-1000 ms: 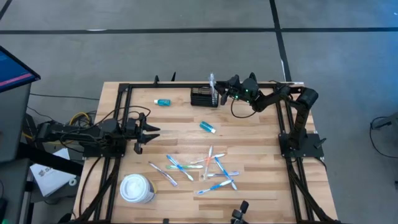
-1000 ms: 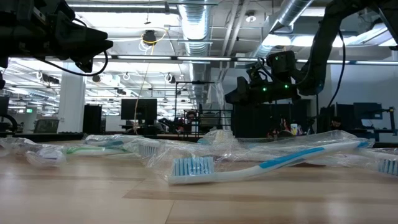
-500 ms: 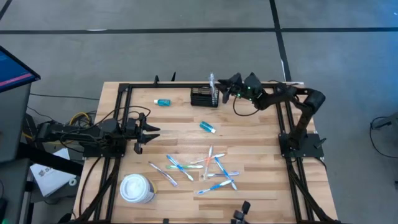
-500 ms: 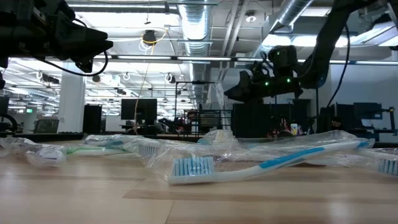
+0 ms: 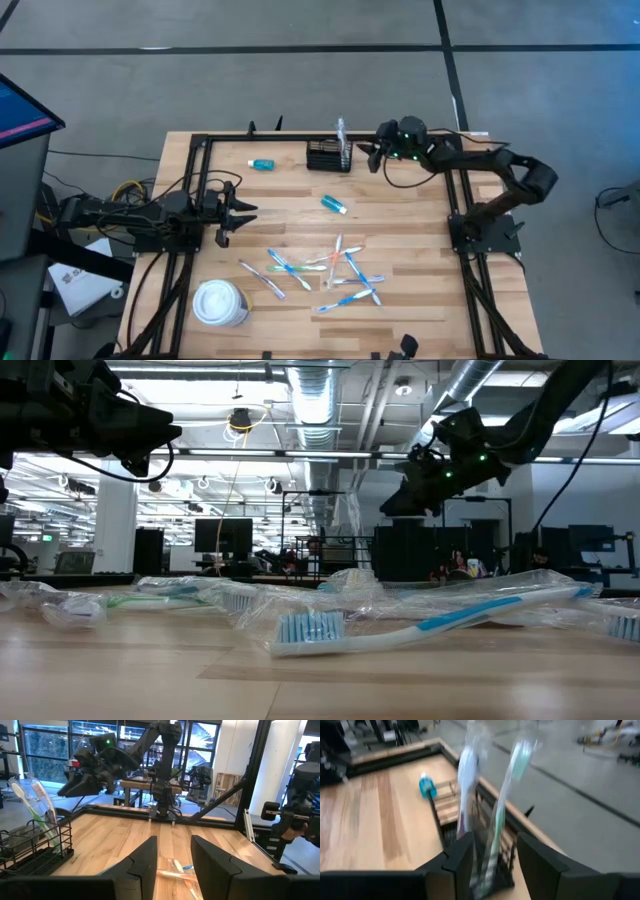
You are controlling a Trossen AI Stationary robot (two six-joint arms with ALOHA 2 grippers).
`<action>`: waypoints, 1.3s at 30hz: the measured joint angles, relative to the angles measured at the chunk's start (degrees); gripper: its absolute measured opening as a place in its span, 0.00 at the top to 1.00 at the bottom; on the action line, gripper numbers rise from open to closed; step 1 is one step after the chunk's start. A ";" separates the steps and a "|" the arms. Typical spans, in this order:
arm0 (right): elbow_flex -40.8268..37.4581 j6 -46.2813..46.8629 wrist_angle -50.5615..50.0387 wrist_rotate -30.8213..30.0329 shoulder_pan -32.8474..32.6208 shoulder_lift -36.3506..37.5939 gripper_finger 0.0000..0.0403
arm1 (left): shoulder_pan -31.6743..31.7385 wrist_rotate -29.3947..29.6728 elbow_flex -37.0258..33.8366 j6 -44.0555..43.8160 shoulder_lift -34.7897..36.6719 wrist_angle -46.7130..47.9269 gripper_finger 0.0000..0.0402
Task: Pick & Place toothbrushing station
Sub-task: Put the orange toothbrush into the mesh organizer
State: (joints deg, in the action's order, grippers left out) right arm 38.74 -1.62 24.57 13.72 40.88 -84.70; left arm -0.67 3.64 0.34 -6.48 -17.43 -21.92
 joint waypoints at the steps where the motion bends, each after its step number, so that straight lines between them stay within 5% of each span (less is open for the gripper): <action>1: 0.00 -0.10 -2.05 0.00 -0.02 0.71 0.65 | 0.00 0.00 0.00 0.00 0.00 0.00 0.72; 18: 0.00 -6.37 -20.35 0.46 -9.71 9.65 0.67 | 0.00 0.00 0.02 0.00 0.00 -0.01 0.72; 29: 0.00 -8.09 -22.66 0.46 -19.27 9.65 0.68 | 0.00 -0.02 0.00 0.00 0.00 -0.01 0.72; 39: 0.00 -19.32 -22.88 -0.09 -28.92 9.65 0.68 | 0.00 0.00 0.02 0.00 0.00 -0.03 0.72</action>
State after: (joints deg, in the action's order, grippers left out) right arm 38.74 -20.94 1.70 13.63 11.96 -75.05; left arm -0.67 3.64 0.36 -6.48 -17.43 -21.95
